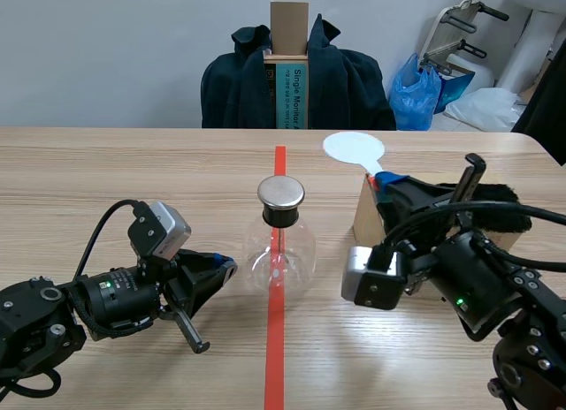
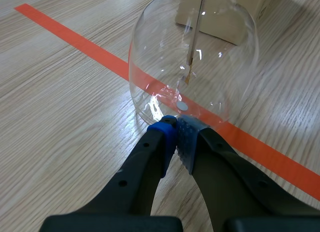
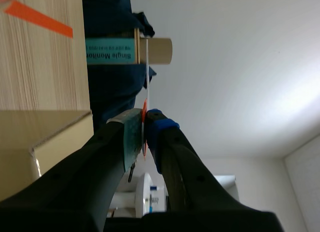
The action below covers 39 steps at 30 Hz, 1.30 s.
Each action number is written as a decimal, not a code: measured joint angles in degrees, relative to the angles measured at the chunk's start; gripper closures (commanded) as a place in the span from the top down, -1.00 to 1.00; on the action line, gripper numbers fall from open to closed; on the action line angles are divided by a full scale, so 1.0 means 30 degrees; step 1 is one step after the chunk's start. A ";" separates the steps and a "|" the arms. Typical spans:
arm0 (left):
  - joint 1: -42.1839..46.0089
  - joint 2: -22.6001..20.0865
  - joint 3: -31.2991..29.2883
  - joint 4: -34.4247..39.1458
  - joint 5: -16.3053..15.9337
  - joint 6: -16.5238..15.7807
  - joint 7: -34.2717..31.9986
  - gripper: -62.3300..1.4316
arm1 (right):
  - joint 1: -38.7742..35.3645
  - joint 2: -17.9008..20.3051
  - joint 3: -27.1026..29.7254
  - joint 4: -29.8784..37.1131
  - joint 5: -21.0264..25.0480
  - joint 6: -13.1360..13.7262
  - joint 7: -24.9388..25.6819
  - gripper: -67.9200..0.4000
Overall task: Do the electroscope experiment.
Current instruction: 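Move the plate toward and away from the electroscope, then rub the plate on the fur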
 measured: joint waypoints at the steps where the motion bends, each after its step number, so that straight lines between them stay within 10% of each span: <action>1: 0.0000 0.0000 0.0000 0.0000 0.0000 0.0000 0.0000 -0.86 | 0.0000 0.0000 0.0007 0.0000 0.0000 0.0000 -0.0517 -0.97; 19: 0.0000 0.0000 0.0000 0.0000 0.0007 0.0000 0.0000 -0.86 | -0.2506 -0.0051 0.8357 0.7417 0.3147 -0.1647 -0.0962 -0.97; 31: -0.0007 -0.0015 0.0000 0.0000 0.0000 -0.0262 0.0000 -0.85 | -0.3388 -0.0051 0.9996 0.8612 0.3643 -0.1647 -0.0379 -0.97; 34: 0.0087 -0.0393 -0.0015 0.0386 0.0000 -0.1530 0.0058 -0.49 | -0.3381 -0.0051 0.9996 0.8612 0.3643 -0.1647 -0.0386 -0.97; 39: 0.1479 -0.2747 -0.0466 0.3330 -0.1246 -0.3045 0.0124 0.71 | -0.3381 -0.0051 0.9989 0.8612 0.3577 -0.1639 -0.0386 -0.97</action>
